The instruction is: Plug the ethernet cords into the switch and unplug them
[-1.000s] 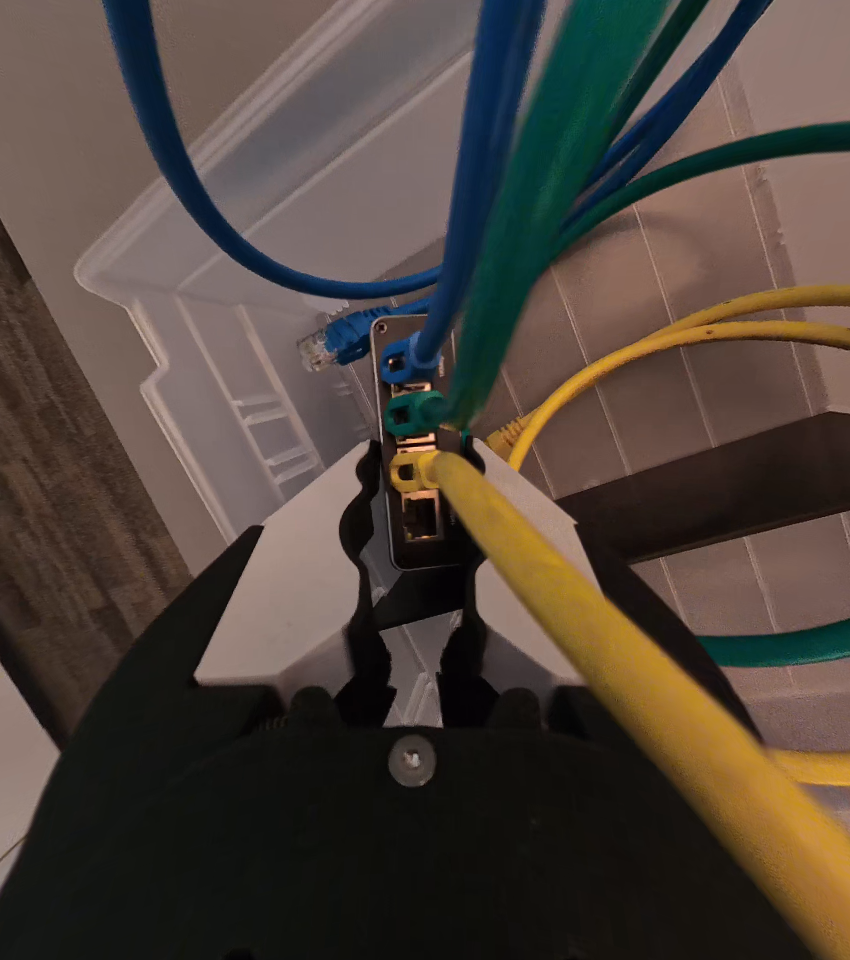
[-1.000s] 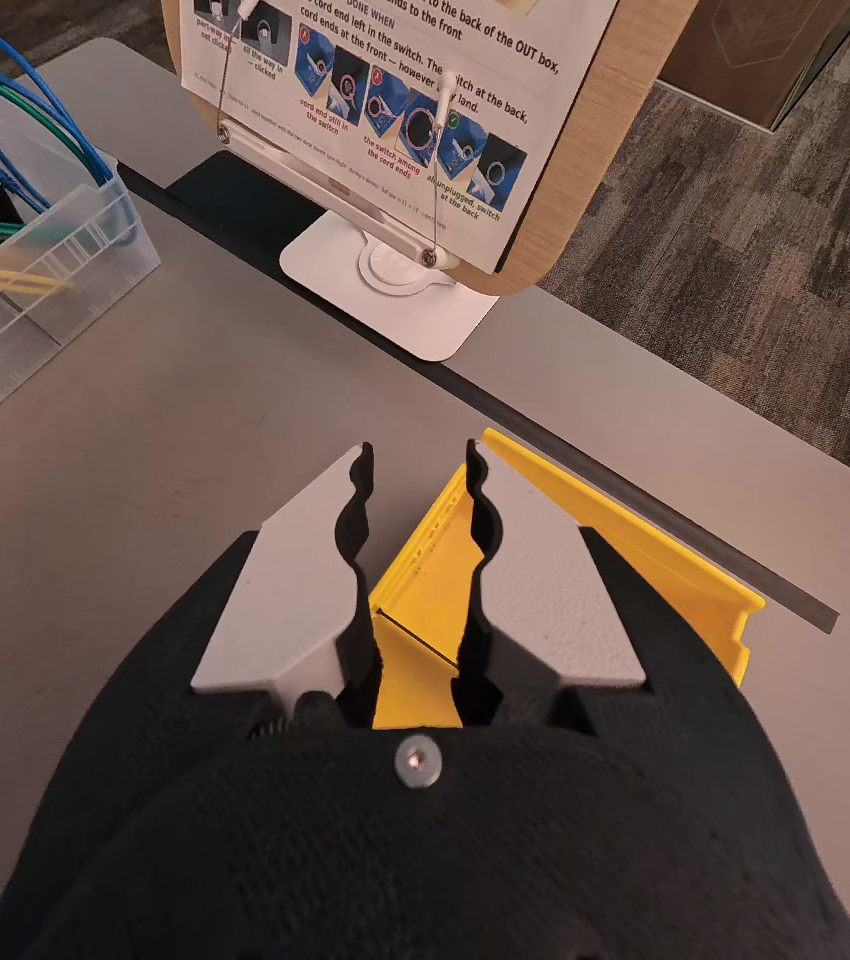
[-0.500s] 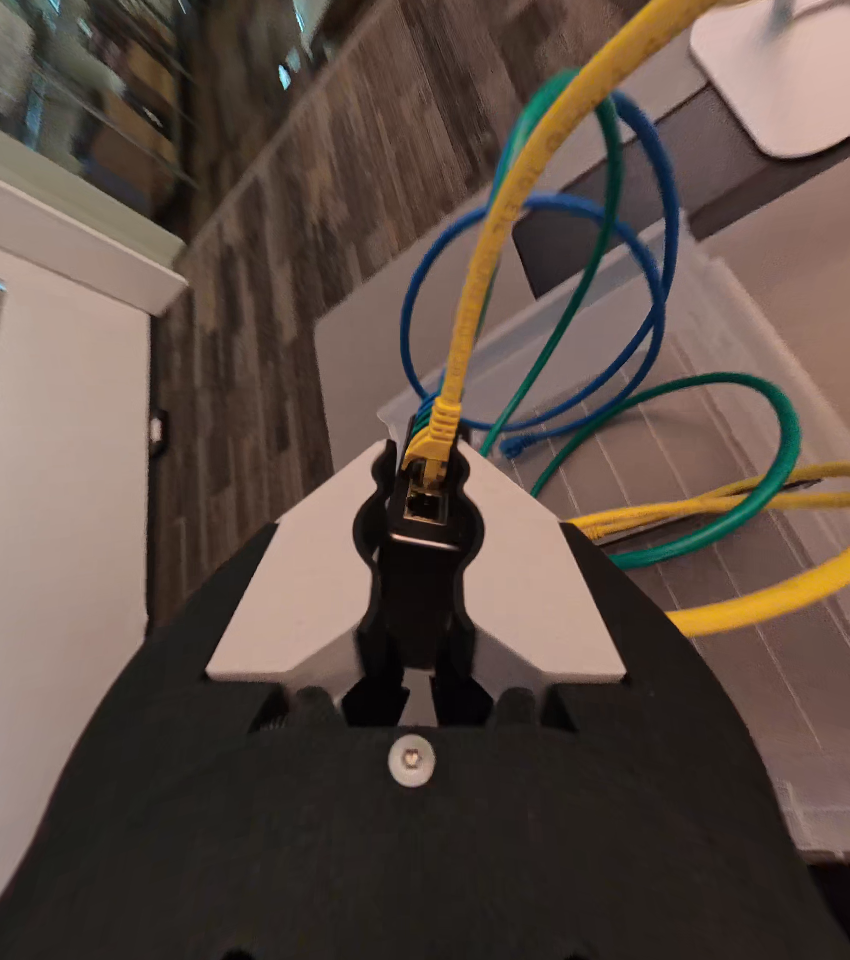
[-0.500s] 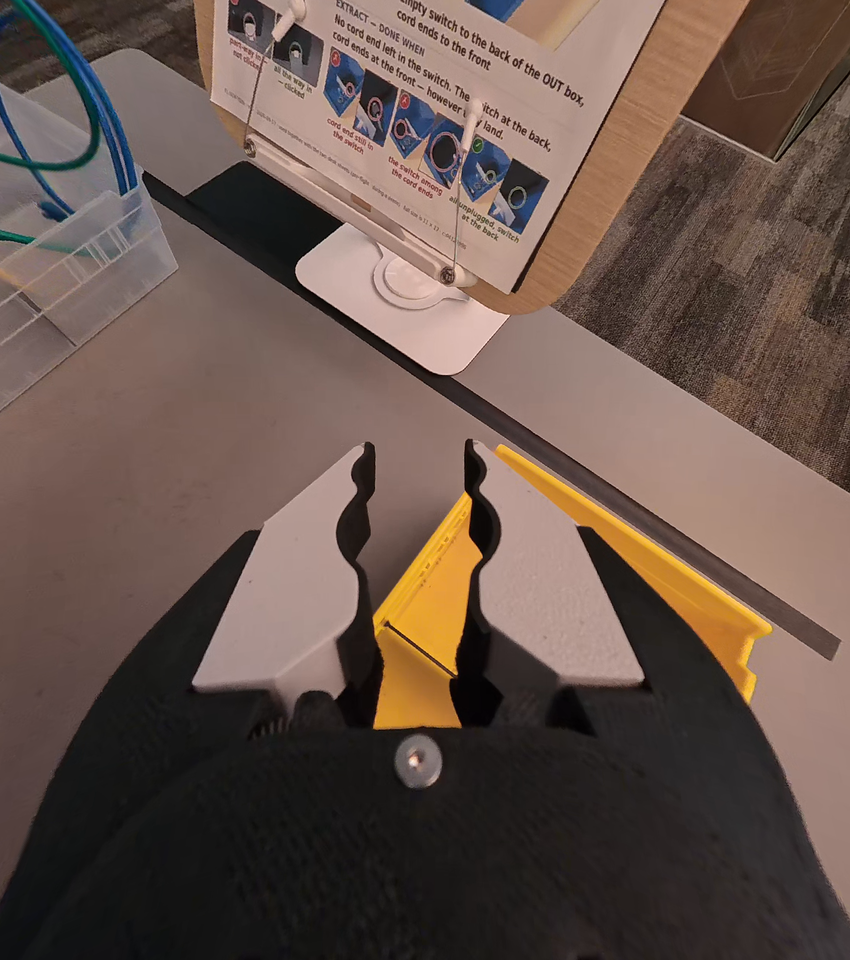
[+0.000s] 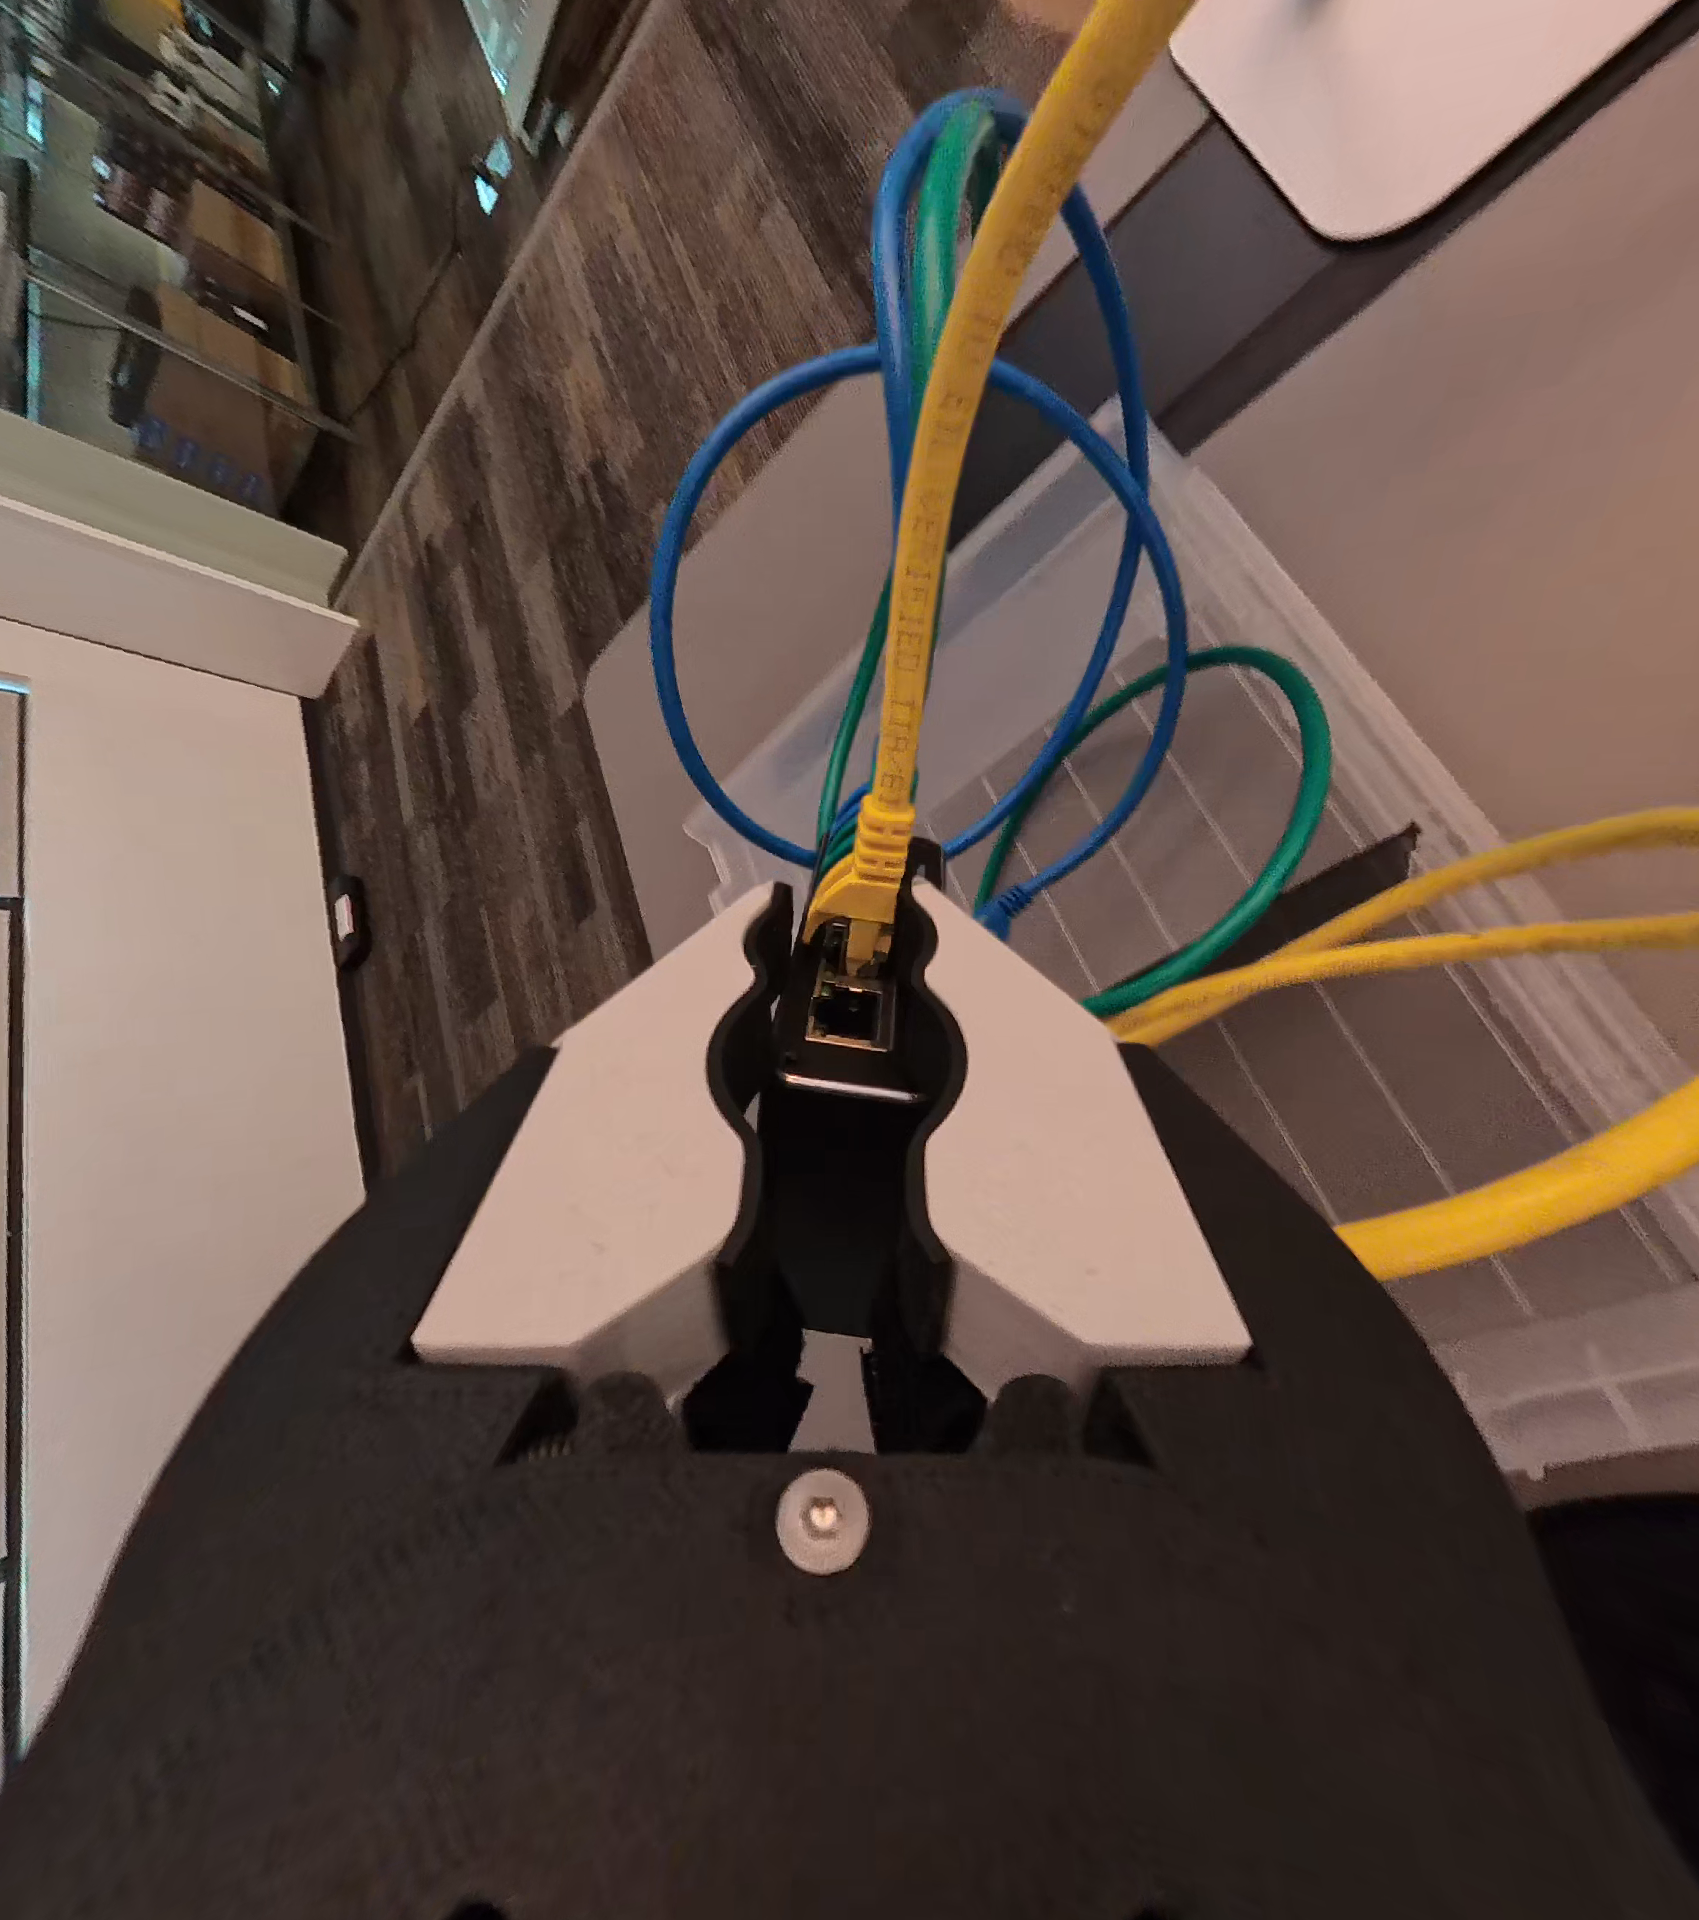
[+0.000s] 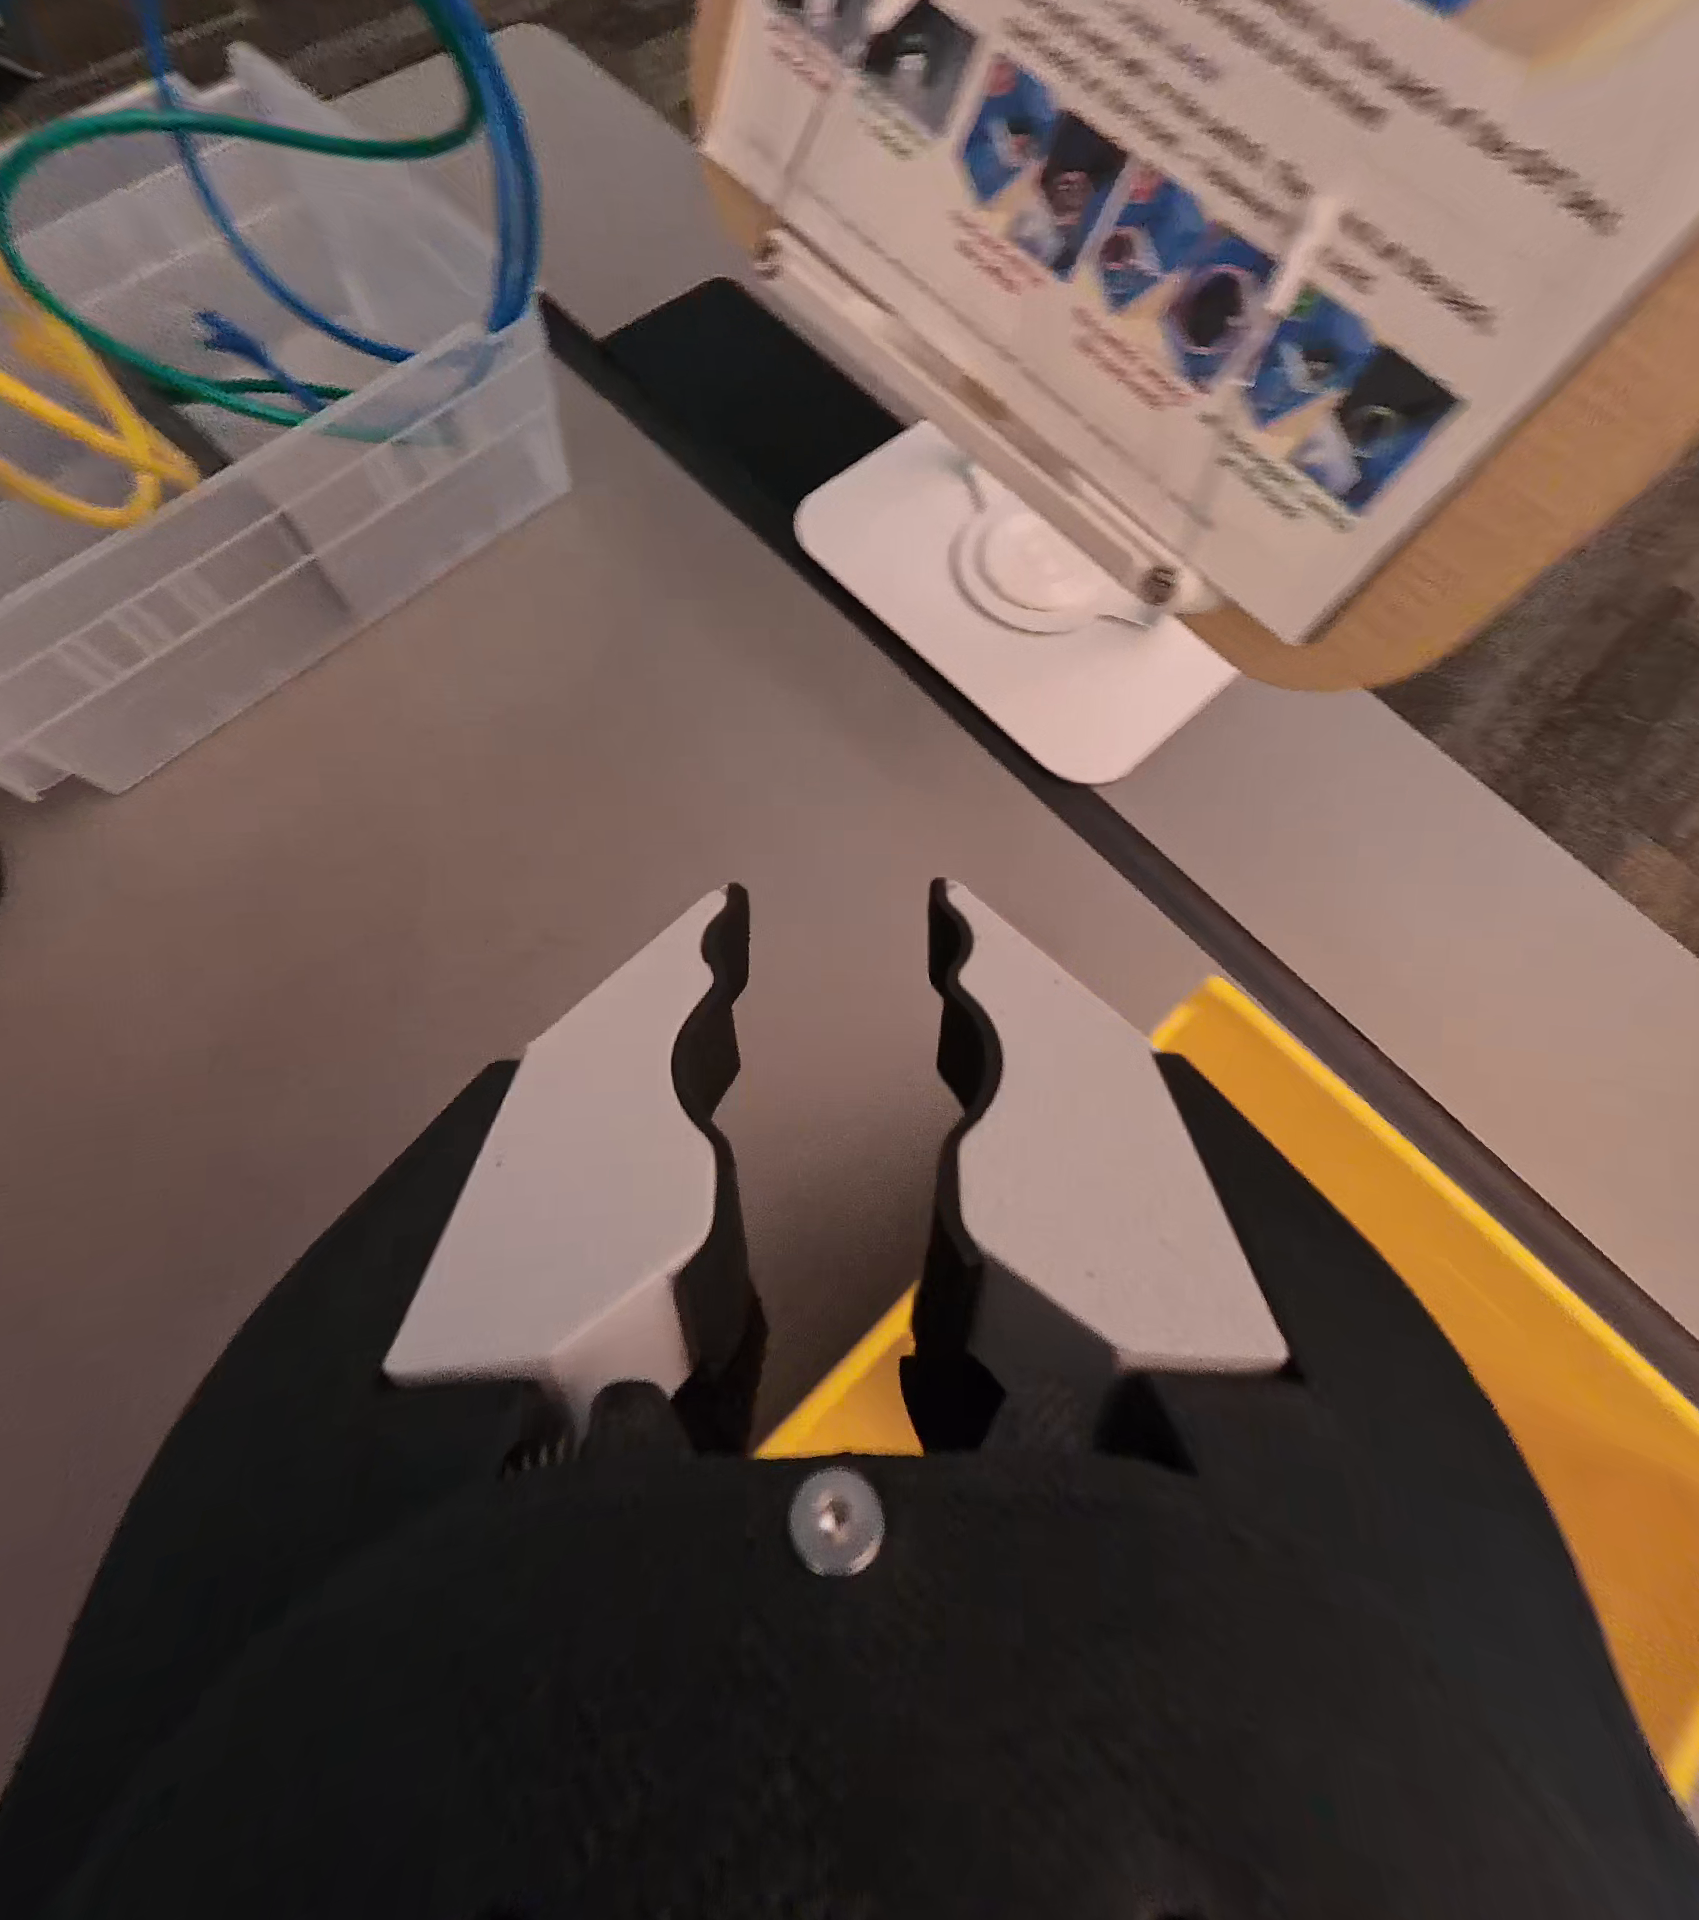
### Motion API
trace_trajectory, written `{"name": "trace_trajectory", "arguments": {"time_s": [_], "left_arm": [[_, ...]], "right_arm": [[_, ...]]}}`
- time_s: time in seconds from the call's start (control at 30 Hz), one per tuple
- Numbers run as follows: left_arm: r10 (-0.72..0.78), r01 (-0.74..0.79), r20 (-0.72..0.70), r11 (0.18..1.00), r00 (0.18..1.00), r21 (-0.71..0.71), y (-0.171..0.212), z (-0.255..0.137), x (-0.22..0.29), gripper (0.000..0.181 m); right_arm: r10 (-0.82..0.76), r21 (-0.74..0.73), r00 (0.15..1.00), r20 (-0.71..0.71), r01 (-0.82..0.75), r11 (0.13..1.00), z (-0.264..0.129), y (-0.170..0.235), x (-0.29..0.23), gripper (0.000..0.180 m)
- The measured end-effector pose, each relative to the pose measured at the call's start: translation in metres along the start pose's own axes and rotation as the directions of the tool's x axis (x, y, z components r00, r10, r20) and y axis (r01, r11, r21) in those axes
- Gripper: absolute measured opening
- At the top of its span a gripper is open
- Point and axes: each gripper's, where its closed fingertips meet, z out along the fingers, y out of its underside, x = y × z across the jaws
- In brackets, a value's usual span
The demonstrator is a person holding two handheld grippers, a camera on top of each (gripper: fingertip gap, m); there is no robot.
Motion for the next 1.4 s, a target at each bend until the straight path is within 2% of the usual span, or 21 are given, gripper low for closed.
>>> {"name": "trace_trajectory", "arguments": {"time_s": [0.03,0.13,0.23,0.33,0.43,0.57,0.67,0.8,0.97,1.1,1.2,1.27,1.4], "left_arm": [[-0.001,0.000,-0.016,1.000,1.000,-0.022,0.006,0.001,0.002,0.018],[-0.037,0.034,-0.053,0.998,0.998,-0.056,0.020,0.001,0.003,0.018],[-0.049,0.047,-0.019,0.996,0.999,-0.070,0.028,-0.005,-0.003,0.018],[0.059,-0.053,0.040,0.990,0.997,-0.134,0.029,-0.011,-0.009,0.018],[0.251,-0.228,0.072,0.945,0.965,-0.236,0.017,-0.019,-0.019,0.018],[0.469,-0.402,0.105,0.835,0.877,-0.376,-0.009,-0.043,-0.036,0.018],[0.590,-0.479,0.135,0.750,0.796,-0.457,-0.035,-0.070,-0.046,0.018],[0.672,-0.514,0.187,0.690,0.716,-0.510,-0.078,-0.115,-0.057,0.018],[0.732,-0.537,0.265,0.654,0.628,-0.533,-0.141,-0.180,-0.069,0.018],[0.731,-0.538,0.340,0.672,0.592,-0.508,-0.193,-0.234,-0.072,0.018],[0.697,-0.572,0.373,0.716,0.612,-0.400,-0.231,-0.258,-0.056,0.018],[0.661,-0.596,0.356,0.750,0.661,-0.287,-0.248,-0.261,-0.030,0.018],[0.654,-0.653,0.270,0.750,0.707,-0.105,-0.255,-0.240,0.033,0.018]], "right_arm": [[-0.016,-0.008,0.999,0.029,0.016,1.000,0.006,0.000,-0.009,0.035],[-0.049,-0.047,0.996,0.078,0.052,0.998,0.023,0.003,-0.027,0.035],[-0.074,-0.080,0.993,0.096,0.081,0.994,0.036,0.006,-0.037,0.035],[-0.082,-0.080,0.987,0.135,0.094,0.992,0.042,0.005,-0.048,0.034],[-0.096,-0.067,0.983,0.158,0.108,0.992,0.042,0.001,-0.056,0.034],[-0.109,-0.028,0.978,0.179,0.116,0.993,0.033,-0.005,-0.063,0.034],[-0.106,0.019,0.976,0.191,0.104,0.994,0.019,-0.013,-0.063,0.034],[-0.093,0.085,0.979,0.181,0.078,0.993,-0.004,-0.020,-0.054,0.034],[-0.059,0.152,0.981,0.186,0.030,0.988,-0.032,-0.025,-0.039,0.035],[-0.025,0.219,0.989,0.144,-0.007,0.976,-0.056,-0.027,-0.018,0.035],[0.012,0.269,0.993,0.119,-0.044,0.962,-0.076,-0.026,0.000,0.035],[0.040,0.294,0.994,0.103,-0.069,0.953,-0.089,-0.022,0.012,0.036],[0.101,0.298,0.995,0.025,-0.104,0.949,-0.118,0.004,0.048,0.038]]}}
